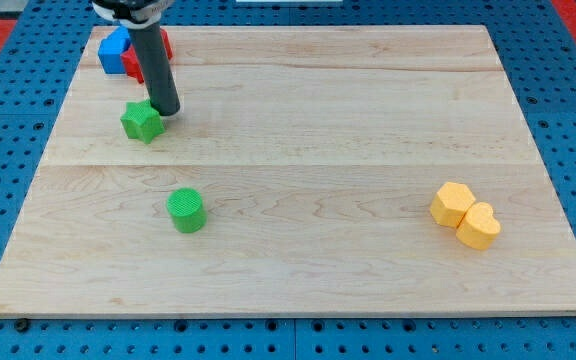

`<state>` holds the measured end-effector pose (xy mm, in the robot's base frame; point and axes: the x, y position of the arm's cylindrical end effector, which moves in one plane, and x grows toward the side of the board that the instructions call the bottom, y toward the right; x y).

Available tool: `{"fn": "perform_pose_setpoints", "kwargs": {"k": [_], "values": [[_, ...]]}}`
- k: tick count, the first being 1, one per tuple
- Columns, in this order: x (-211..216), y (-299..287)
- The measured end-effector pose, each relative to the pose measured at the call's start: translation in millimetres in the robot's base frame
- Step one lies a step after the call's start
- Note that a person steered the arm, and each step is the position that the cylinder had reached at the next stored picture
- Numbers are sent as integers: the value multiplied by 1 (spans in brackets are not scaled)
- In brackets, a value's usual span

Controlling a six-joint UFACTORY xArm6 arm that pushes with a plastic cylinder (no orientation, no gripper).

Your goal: Place the green star below the red star

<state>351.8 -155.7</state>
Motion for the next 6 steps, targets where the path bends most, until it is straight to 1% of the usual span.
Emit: {"fn": "perform_pose_setpoints", "kwargs": {"k": [1,2,3,4,5,6], "values": [[29,26],[63,11],[32,-43],[-3,-54],[-14,-58],[22,-12]]}}
